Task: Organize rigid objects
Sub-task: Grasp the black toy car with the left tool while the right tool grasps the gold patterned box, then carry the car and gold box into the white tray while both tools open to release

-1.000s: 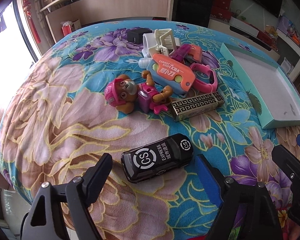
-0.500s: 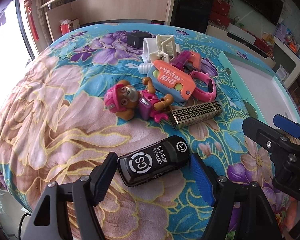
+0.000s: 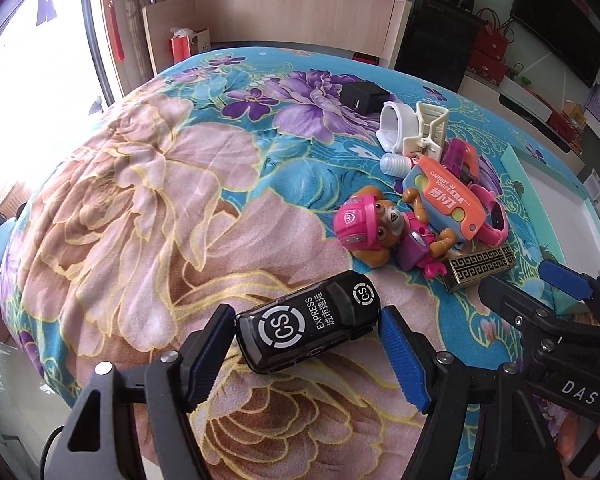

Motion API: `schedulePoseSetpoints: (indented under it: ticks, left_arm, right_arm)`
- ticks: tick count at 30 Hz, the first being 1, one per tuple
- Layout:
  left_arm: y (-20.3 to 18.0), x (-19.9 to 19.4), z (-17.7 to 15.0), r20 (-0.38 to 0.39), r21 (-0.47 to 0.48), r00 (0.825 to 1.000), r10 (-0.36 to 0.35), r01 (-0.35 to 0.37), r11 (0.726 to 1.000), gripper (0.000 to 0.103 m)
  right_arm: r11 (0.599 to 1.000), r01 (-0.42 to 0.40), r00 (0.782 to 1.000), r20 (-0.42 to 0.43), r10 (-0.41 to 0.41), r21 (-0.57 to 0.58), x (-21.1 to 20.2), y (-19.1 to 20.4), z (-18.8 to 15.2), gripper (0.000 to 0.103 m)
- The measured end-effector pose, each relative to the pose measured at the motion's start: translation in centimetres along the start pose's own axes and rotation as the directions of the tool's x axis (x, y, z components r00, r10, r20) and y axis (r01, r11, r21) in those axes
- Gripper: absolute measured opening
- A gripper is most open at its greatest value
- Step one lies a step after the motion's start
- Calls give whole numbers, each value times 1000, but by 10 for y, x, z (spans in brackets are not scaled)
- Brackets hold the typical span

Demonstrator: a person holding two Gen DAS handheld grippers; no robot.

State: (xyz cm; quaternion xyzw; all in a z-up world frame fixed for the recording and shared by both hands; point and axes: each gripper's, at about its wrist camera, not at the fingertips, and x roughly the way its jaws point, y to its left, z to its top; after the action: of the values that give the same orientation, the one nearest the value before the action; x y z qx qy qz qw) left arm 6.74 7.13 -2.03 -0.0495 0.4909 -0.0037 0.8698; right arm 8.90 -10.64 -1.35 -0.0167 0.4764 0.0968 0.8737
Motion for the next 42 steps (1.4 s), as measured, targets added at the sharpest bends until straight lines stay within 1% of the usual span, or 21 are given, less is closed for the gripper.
schedulePoseSetpoints:
  ticks: [4,8,14,15,18,24,29,34,36,39,42]
  left_arm:
    - [9,0,2,8,-18,1000,5,-5,1000,77]
    - [13,0,3,8,-31,1000,1,-1,1000,76]
    - [14,2,2,-1,-32,1000,-1,1,999,77]
    - [13,3,2,-2,-31,1000,0,0,1000,77]
    - [13,4,2,-4,-31,1000,2,-3,1000,77]
    - [14,4,3,-11,-36,1000,9,-9,999,76]
    - [15,-6,10,13,-35,1000,19,-19,999,76]
    - [8,-24,27,59,-11,998,32,-31,999,76]
    - [1,-31,37,82,10,996,31,-32,999,76]
    - [-16,-38,52,107,53,994,22,-28,998,76]
    - [-37,-39,64,114,89,993,-7,-3,996,76]
  right_arm:
    - [999,2,1000,-24,-3,-34,13,10,2,92]
    - [999,3,999,-45,-5,-40,24,13,3,92]
    - [999,3,999,-46,-4,-37,28,11,5,92]
    - [999,0,999,-45,-2,-36,29,11,6,91]
    - [999,-2,999,-37,0,-40,27,12,6,83]
    - [1000,-19,999,-27,19,-25,22,9,5,82]
    - [1000,-31,999,25,31,-2,1,0,9,82]
    - [997,-37,994,109,30,62,-30,-19,24,82]
    - [995,-22,990,141,9,94,-42,-32,33,82]
    - [989,22,984,174,-48,146,-52,-57,47,82]
    - [972,66,976,189,-110,224,-58,-88,54,82]
